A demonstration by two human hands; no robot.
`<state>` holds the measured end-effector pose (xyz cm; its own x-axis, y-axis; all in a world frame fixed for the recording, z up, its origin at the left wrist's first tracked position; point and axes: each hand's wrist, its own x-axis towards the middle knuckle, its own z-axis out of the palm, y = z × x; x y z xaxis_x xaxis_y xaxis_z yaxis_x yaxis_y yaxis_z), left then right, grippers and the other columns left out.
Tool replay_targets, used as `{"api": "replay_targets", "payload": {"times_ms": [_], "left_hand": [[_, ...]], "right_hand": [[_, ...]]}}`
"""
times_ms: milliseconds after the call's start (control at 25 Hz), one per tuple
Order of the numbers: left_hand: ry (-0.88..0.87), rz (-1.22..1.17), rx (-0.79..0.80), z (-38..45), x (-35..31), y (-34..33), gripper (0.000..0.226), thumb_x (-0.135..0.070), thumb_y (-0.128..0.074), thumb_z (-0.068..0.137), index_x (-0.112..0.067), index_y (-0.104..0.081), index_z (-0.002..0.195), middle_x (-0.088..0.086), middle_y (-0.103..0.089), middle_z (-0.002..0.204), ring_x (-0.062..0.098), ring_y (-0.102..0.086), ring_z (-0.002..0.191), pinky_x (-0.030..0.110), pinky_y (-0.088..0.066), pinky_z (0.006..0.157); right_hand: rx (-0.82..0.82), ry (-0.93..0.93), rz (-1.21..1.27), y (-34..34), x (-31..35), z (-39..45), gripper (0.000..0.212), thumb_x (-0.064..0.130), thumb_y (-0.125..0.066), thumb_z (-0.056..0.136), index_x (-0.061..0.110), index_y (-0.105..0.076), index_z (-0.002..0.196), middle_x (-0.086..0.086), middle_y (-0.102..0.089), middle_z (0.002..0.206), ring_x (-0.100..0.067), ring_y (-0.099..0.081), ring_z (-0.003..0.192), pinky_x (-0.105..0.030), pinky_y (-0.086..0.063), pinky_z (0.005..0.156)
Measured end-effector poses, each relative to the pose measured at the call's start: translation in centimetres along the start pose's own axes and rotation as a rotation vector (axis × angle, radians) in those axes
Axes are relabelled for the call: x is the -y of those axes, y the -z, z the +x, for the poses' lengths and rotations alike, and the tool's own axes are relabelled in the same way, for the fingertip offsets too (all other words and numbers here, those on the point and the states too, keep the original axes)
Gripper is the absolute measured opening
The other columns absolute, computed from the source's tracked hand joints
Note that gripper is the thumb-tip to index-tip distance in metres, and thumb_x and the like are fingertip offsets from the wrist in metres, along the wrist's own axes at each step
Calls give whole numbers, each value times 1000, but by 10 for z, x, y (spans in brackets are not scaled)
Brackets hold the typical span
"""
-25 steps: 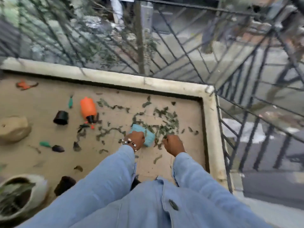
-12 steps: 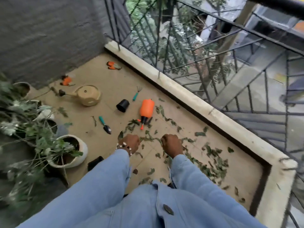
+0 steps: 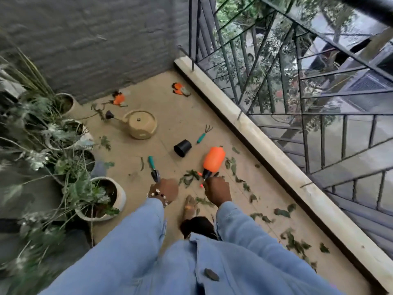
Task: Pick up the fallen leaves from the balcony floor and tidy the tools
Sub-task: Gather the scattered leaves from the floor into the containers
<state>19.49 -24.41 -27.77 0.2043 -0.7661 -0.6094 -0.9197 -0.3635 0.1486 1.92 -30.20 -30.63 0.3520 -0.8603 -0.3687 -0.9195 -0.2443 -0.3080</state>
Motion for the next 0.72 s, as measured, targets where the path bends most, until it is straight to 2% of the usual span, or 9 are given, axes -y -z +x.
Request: {"api": "replay_targets", "payload": {"times_ms": [80,200,280,320,440,560,680,720], "left_hand": [[17,12,1,37,7,31,26,-17,-46,96,-13,-62,116,12,-63,119,33,-58,111,43,-48,94],[29,-3,-33,89,13,89,28,-17,-44,98,-13,-60,120,10,-62,124,31,-57,115,43,-47,97],[13,-7,-63,123,9,131,31,-15,-41,99,-10,-58,124,11,-59,128,30,-55,118,38,-44,99],[8,-4,-89,137,6,144,32,-14,-40,100,-9,-58,125,11,-59,128,30,-54,119,35,-42,99],[-25,-31,-87,171,-7,176,30,-15,-42,99,-8,-63,119,13,-63,122,31,-59,113,35,-44,93],[-80,-36,-56,218,-11,211,29,-16,-45,97,-8,-64,117,14,-65,118,32,-61,109,38,-48,91],[-137,53,4,270,-21,234,28,-12,-45,97,-7,-63,117,13,-65,119,31,-60,109,38,-49,93],[-169,92,25,290,-23,244,28,-13,-45,97,-7,-63,117,13,-64,119,31,-60,109,37,-49,94]], "right_hand": [[35,-34,-15,8,2,44,25,22,-45,96,8,-66,99,-16,-65,99,-37,-59,95,-37,-44,73],[109,-132,109,43,5,119,24,21,-51,94,5,-66,103,-19,-64,103,-35,-59,93,-37,-47,75],[154,-150,177,60,8,167,25,22,-54,93,4,-64,109,-20,-63,108,-33,-58,93,-40,-50,82],[128,-169,200,65,9,184,26,23,-53,93,5,-64,109,-20,-63,107,-33,-60,93,-40,-50,81],[42,-326,240,73,2,224,23,30,-53,87,14,-64,100,-12,-65,102,-30,-63,91,-30,-47,71],[106,-368,346,86,0,257,27,29,-56,90,8,-68,101,-14,-66,106,-30,-62,95,-29,-44,76],[103,-452,392,101,2,284,19,24,-55,90,12,-63,78,-18,-67,102,-28,-61,89,-30,-41,72],[74,-497,427,105,2,301,19,24,-55,91,12,-63,77,-19,-67,101,-31,-61,91,-32,-43,73]]}}
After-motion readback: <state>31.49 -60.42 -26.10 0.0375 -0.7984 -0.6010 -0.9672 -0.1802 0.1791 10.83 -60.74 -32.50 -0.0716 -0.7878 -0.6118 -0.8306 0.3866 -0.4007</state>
